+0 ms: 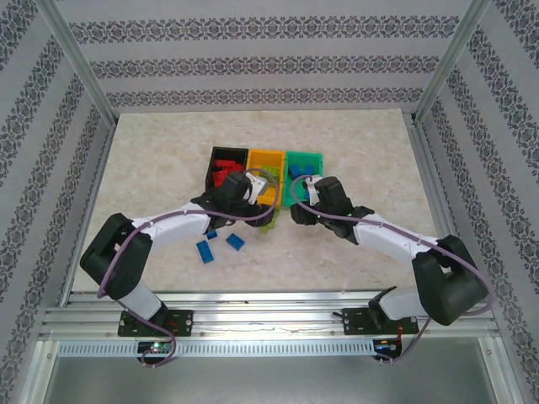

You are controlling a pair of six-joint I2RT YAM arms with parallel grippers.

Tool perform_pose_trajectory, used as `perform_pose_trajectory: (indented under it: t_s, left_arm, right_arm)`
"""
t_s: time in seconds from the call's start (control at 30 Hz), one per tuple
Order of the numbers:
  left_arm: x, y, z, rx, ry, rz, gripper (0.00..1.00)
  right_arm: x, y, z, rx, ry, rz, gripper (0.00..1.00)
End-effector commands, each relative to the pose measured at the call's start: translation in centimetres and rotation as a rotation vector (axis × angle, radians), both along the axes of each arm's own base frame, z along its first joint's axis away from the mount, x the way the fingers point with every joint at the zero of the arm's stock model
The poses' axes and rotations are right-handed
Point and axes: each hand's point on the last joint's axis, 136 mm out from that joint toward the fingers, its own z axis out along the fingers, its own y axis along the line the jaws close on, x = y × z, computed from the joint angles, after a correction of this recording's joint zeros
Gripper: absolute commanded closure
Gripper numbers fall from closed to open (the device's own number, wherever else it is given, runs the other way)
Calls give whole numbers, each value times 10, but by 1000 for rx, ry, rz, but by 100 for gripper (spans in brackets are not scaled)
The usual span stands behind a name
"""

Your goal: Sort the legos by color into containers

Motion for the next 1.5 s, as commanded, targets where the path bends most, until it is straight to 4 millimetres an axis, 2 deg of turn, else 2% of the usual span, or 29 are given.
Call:
perform_pose_trajectory:
  t_s: [0.0,0.13,0.47,0.73,0.9,1.03,1.23,1.3,1.37,1.47]
  left_arm:
    - [-14,10,-2,93,49,-36,41]
    - [-17,11,-6,128,85,-56,46]
    - [-26,-3,-36,147,260,-114,49]
    - [-22,5,-54,208,274,-86,52]
    - [-21,2,-67,214,306,-85,52]
    - [-21,-2,-75,206,331,-88,47]
    - [-17,6,-74,237,301,-64,59]
    - [-15,8,-69,228,270,-54,63]
    - [-14,8,-62,211,242,-52,72]
    - [-13,8,-49,182,185,-48,77]
  right_arm:
    - [14,-6,21,11,-101,-38,46]
    - [16,-9,17,-3,-106,-58,46]
    - [18,-16,16,-30,-119,-80,46]
    - [18,-14,16,-24,-121,-75,46]
    - [19,-13,13,-30,-114,-75,46]
    - [19,-11,12,-18,-115,-69,46]
    - [19,-7,12,-17,-113,-59,46]
    - [19,-8,10,-28,-108,-60,46]
    - [18,-7,10,-27,-103,-55,46]
    - [18,-4,10,-21,-111,-49,46]
